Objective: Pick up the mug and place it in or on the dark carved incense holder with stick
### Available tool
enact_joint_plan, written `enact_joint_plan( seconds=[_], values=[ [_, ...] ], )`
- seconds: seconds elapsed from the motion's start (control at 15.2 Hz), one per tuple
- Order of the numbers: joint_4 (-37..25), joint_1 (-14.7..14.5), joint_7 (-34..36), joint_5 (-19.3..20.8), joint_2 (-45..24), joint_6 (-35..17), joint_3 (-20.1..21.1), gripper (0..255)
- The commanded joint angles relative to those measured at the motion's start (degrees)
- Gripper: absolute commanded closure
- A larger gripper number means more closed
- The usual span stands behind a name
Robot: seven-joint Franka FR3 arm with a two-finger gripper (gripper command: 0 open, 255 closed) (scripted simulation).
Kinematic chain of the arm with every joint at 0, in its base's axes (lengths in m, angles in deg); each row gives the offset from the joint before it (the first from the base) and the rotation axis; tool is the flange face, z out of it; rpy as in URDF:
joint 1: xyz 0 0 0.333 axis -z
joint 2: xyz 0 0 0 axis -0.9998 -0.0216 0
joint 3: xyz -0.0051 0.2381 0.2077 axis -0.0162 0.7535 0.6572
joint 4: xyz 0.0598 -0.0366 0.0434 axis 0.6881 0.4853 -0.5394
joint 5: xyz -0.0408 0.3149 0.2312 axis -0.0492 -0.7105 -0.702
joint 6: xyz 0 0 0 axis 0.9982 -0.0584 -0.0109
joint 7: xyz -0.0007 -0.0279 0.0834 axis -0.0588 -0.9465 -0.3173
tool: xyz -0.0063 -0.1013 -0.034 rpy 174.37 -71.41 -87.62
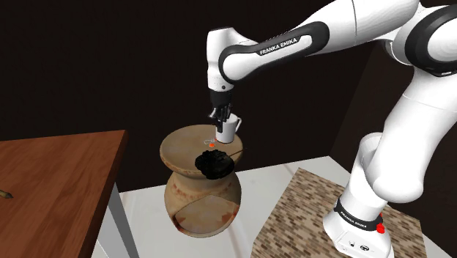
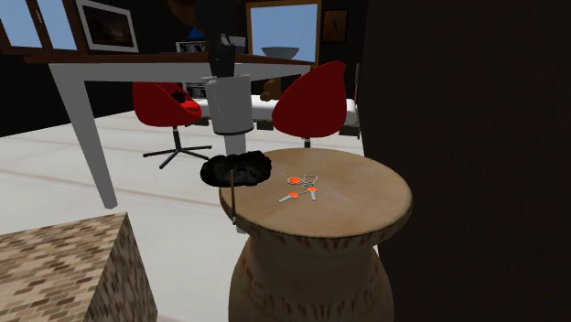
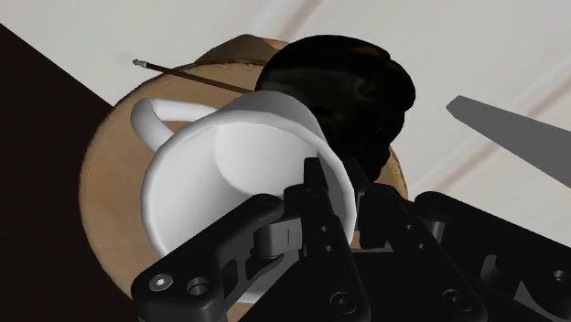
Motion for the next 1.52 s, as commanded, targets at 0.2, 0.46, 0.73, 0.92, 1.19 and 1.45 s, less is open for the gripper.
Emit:
enact_joint_plan(
  seconds=[0.2,0.46,0.73,0.92,1.19,1.45],
  values=[
    [2.8,0.0,0.3,0.1,-0.9,-3.8,0.0,255],
    [4.8,0.0,0.5,0.3,-2.0,-6.8,0.0,255],
    [6.5,0.0,0.8,0.5,-3.3,-9.8,0.0,255],
    [7.5,0.0,0.9,0.6,-4.2,-11.8,0.0,255],
    [7.5,0.0,0.9,0.6,-4.3,-11.8,0.0,255],
    [7.5,0.0,0.9,0.6,-4.3,-11.8,0.0,0]
  ],
)
